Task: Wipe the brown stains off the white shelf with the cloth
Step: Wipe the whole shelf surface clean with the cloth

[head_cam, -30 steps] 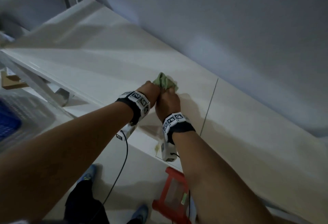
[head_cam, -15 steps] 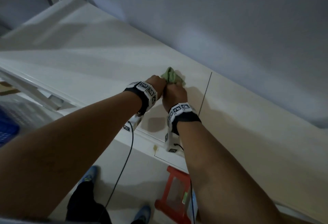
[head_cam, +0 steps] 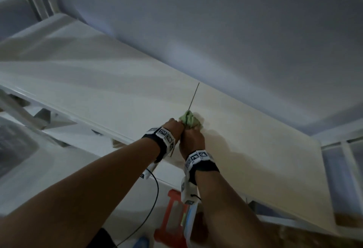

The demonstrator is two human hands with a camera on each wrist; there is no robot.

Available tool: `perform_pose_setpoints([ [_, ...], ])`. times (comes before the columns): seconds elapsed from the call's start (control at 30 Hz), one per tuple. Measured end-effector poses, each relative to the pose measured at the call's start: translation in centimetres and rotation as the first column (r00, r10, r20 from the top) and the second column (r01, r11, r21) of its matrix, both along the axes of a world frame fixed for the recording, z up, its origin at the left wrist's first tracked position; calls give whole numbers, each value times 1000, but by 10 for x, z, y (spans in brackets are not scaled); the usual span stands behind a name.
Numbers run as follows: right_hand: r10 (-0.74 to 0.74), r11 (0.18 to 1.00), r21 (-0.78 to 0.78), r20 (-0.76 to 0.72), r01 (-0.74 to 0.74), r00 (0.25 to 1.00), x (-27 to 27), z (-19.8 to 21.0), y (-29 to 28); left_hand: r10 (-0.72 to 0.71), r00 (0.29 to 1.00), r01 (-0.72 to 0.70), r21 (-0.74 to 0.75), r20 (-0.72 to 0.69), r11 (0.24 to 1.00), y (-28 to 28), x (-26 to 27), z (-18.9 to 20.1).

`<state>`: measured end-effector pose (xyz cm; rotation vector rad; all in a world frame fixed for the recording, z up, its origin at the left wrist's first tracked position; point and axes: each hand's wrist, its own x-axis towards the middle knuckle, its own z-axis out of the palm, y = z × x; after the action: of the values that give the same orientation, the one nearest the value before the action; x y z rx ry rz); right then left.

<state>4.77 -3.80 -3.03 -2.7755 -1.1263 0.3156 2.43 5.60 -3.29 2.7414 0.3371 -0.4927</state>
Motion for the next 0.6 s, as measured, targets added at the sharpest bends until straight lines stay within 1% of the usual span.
perform_pose_setpoints([
  [0.17, -39, 998, 44, -5, 39, 999, 4, -5, -43, -24, 999, 25, 13, -46, 1000, -41, 6, 0],
  [0.3, -94, 995, 31, -6, 94, 996, 10, -5, -91, -37, 999, 36, -13, -34, 999, -88, 16, 1],
  [0.47, -207, 978, -33, 10, 207, 978, 27, -6, -169, -147, 989, 146, -41, -23, 988, -163, 40, 0],
  [0.6, -335, 940, -65, 2, 335, 942, 37, -6, -229, -252, 967, 250, -59, -31, 966, -223, 63, -3],
])
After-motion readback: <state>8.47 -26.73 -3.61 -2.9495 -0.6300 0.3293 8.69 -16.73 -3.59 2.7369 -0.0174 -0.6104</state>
